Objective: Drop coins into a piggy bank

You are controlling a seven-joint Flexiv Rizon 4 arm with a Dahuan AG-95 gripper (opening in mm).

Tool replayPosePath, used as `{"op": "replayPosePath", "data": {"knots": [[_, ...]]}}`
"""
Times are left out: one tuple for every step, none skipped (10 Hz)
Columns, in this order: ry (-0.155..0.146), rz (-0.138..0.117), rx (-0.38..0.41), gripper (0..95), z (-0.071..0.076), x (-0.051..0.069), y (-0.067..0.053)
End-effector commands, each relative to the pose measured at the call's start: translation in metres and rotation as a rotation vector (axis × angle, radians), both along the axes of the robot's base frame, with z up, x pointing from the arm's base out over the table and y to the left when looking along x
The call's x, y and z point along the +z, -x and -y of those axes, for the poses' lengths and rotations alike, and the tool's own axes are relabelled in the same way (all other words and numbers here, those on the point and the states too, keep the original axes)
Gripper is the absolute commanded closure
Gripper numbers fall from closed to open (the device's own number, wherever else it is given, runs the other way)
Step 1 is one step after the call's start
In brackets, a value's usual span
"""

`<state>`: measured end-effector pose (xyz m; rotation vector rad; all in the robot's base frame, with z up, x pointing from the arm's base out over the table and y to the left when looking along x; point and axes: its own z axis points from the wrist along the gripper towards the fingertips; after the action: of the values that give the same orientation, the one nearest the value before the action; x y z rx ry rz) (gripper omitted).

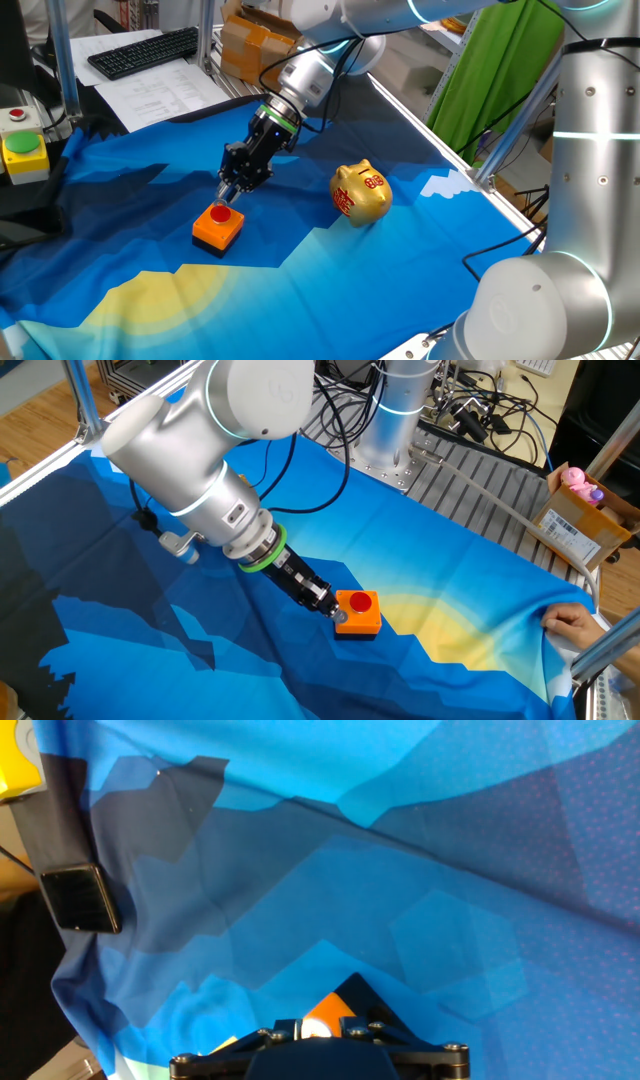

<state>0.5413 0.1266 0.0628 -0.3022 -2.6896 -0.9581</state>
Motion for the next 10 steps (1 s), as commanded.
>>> {"op": "replayPosePath", "data": {"knots": [[-0.008,-0.007,-0.001,76.0,-0.0002,-0.0013,-0.0017],[-0.010,-0.011,-0.002,76.0,-0.0007,-0.0016,-0.0017],[-0.012,-0.015,-0.002,76.0,-0.0008,-0.0017,-0.0017],[-0.018,-0.023,-0.002,76.0,-0.0013,-0.0017,-0.0016],[-0.020,-0.027,-0.004,76.0,-0.0022,-0.0019,-0.0014],[-0.019,-0.029,-0.007,76.0,-0.0039,-0.0020,-0.0013],[-0.020,-0.029,-0.006,76.0,-0.0045,-0.0023,-0.0013],[-0.020,-0.029,-0.006,76.0,-0.0049,-0.0027,-0.0014],[-0.021,-0.029,-0.005,76.0,-0.0050,-0.0028,-0.0014],[-0.025,-0.033,-0.003,76.0,-0.0051,-0.0030,-0.0014]]}}
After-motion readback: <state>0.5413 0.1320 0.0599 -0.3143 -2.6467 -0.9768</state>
